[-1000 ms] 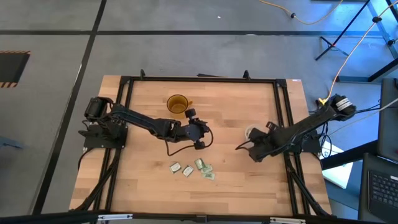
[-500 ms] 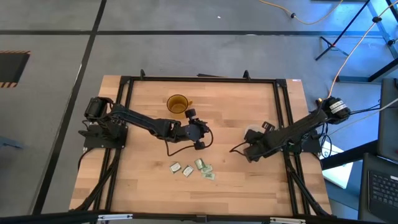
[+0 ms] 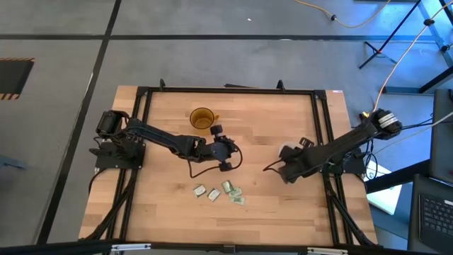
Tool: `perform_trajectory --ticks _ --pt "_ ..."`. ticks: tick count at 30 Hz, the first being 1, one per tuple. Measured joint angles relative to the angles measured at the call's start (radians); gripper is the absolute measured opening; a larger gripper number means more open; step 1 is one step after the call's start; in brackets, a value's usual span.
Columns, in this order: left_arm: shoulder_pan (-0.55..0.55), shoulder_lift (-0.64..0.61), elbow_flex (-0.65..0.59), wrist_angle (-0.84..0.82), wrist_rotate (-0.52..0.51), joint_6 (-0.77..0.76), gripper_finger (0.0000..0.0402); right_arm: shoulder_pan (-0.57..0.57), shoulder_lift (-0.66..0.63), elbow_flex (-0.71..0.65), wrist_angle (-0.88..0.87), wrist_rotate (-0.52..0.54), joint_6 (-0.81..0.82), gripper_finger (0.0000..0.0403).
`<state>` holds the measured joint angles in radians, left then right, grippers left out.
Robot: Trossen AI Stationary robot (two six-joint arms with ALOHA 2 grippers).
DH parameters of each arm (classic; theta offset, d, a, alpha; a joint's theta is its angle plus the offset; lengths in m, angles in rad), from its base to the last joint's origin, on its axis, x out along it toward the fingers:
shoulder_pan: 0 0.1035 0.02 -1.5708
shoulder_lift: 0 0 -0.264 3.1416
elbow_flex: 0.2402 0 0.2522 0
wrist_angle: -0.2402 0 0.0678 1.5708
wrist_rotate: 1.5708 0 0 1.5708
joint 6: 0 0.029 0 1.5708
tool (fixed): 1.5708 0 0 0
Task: Pick and place items into bin
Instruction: Put the stevia packet into the transparent bin, then put the truvia packet into the transparent bin
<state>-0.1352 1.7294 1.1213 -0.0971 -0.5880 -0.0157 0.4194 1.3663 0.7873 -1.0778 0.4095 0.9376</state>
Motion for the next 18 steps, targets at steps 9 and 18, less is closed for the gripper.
perform_trajectory --ticks 9,18 --pt "0.000 0.000 0.000 -0.046 0.028 -0.028 0.0097 0.000 -0.147 0.038 -0.035 0.000 -0.059 0.0098" --pt "-0.010 0.000 0.000 -0.201 0.310 -0.064 0.0097 -0.001 -0.297 0.043 -0.010 0.012 -0.120 0.0099"
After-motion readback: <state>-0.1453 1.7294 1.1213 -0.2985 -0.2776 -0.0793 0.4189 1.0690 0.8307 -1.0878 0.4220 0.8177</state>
